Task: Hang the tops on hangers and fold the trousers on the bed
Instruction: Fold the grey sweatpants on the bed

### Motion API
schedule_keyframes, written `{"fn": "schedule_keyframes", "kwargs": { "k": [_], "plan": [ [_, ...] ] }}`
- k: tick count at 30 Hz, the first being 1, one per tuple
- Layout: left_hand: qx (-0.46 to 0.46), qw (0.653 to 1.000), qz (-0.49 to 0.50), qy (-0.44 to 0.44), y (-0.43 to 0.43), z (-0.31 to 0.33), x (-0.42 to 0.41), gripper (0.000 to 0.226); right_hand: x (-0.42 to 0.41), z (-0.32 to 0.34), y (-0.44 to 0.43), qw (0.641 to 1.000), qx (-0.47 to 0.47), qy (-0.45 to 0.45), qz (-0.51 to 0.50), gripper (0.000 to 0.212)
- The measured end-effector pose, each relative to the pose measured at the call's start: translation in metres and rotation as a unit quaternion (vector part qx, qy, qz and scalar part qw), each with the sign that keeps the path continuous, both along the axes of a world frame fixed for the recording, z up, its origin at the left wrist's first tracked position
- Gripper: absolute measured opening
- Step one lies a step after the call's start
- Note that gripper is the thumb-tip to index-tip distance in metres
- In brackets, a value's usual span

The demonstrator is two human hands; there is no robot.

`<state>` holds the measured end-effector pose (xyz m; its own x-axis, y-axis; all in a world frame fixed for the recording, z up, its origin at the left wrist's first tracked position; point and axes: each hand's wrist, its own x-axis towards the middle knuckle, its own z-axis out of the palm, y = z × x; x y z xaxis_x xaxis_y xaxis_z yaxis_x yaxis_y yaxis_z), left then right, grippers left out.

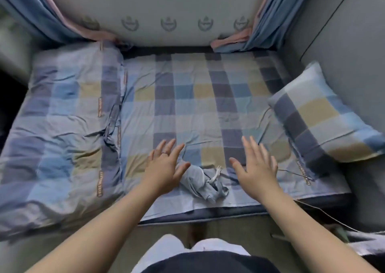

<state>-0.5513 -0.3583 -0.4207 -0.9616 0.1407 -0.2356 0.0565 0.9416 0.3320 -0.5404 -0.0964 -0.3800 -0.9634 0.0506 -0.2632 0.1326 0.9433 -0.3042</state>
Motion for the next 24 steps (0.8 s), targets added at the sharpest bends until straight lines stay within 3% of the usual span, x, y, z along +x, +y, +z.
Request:
{"fn": "schedule_keyframes", "kwargs": {
  "k": [5,16,20,24],
  "plan": [
    [-0.009,0.992,0.052,-0.113,0.002,-0.082,-0.003,0.069,-0.036,-0.083,0.002,0.993,-0.009,-0.116,0.005,0.071],
    [0.036,0.948,0.083,-0.305,0.023,-0.305,-0.039,0.065,-0.081,-0.326,0.004,0.957,0.017,-0.286,0.039,0.069],
    [0.109,0.907,0.191,-0.360,0.028,-0.390,-0.055,0.080,-0.079,-0.411,-0.006,0.941,-0.052,-0.317,0.109,0.073],
    [0.177,0.864,0.308,-0.358,0.039,-0.448,-0.062,0.087,-0.067,-0.474,-0.019,0.938,-0.025,-0.328,0.112,0.102]
  ]
}}
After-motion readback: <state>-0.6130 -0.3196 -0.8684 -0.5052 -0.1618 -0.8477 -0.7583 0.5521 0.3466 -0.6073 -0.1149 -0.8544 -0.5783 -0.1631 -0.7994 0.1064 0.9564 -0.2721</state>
